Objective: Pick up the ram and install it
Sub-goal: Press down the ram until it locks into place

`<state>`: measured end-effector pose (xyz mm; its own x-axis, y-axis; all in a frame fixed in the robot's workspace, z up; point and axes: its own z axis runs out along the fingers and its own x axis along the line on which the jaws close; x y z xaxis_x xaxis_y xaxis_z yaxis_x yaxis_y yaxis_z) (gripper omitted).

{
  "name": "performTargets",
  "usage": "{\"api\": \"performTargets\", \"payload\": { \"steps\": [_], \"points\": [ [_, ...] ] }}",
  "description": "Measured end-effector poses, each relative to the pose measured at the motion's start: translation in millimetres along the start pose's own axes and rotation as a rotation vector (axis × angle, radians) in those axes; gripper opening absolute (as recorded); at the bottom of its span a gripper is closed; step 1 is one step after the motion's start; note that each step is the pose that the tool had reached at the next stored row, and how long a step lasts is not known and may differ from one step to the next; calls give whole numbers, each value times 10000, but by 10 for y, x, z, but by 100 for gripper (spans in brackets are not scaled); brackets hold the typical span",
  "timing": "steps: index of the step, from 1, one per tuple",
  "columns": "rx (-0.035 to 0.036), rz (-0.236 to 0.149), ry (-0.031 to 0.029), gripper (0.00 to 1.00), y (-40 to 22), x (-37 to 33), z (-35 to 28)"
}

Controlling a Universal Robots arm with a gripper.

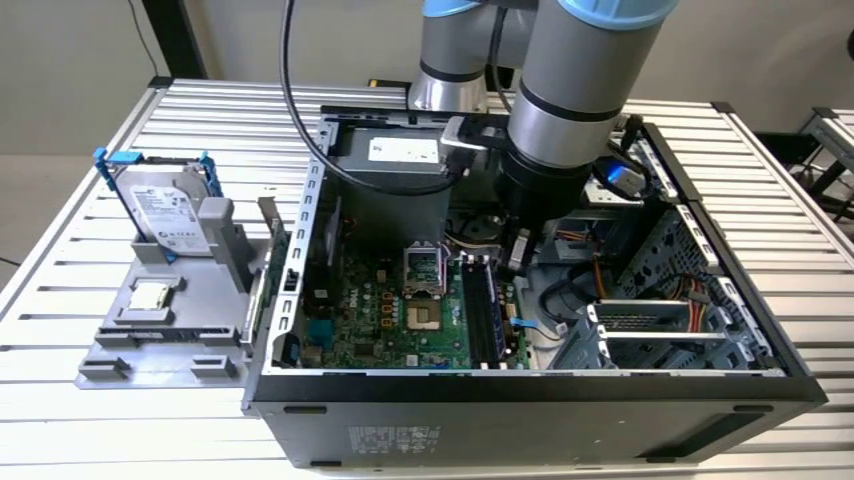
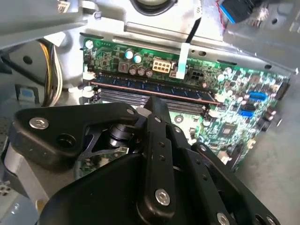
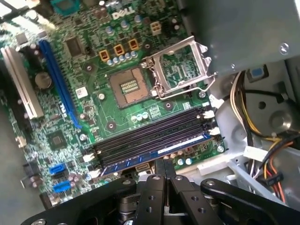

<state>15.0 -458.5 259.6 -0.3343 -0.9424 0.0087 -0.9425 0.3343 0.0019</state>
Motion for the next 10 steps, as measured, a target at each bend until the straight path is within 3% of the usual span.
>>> {"api": "performTargets", "payload": {
  "steps": [10],
  "points": [
    [15,-1748,0,0,3,-7,25]
  ]
}}
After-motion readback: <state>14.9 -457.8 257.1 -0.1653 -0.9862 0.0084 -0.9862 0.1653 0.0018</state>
